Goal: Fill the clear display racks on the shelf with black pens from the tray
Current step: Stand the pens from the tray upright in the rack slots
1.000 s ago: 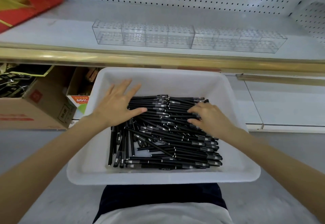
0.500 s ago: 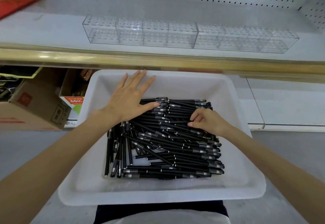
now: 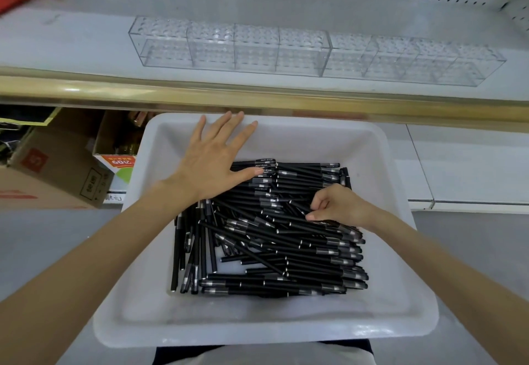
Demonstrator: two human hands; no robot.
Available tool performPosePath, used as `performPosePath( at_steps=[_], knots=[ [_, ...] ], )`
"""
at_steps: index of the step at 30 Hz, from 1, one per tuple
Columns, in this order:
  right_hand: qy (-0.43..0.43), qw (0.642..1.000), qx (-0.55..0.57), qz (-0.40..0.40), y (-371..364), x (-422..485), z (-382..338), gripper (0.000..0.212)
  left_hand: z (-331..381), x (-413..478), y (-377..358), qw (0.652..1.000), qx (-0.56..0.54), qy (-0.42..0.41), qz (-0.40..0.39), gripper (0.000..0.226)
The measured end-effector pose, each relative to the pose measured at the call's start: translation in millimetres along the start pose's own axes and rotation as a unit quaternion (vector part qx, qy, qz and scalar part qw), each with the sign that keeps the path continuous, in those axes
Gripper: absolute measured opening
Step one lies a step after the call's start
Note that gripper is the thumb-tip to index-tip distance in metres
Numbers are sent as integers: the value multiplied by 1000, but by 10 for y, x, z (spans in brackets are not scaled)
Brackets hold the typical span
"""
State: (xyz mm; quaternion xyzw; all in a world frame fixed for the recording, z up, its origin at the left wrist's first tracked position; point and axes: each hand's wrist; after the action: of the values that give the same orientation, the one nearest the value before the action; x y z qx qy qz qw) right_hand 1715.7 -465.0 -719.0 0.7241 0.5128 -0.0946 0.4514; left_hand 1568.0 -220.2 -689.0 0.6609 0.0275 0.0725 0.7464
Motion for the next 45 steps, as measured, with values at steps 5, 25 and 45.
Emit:
performPosePath(
  at_steps=[5, 25, 45],
  knots=[
    [47, 996, 78, -27, 76, -128, -205, 13, 68, 0, 64, 995, -95, 15, 8, 88],
    [183, 978, -96, -15, 880, -142, -1520, 13, 129, -131, 503, 901, -418, 64, 96, 13],
    [321, 908, 248, 101, 978, 552, -3376, 9, -970, 172, 1026, 812, -393, 194, 385, 11]
  ],
)
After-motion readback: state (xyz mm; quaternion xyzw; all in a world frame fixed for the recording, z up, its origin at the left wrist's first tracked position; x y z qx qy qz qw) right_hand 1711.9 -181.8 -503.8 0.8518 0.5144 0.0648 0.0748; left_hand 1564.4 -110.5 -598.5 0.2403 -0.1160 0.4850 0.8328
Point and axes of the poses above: each hand's wrist, its own x-axis towards the middle knuckle, its own y-axis out of the back of the hand, z = x × y, and after that the axes turned 4 degrees about -y, right-handed
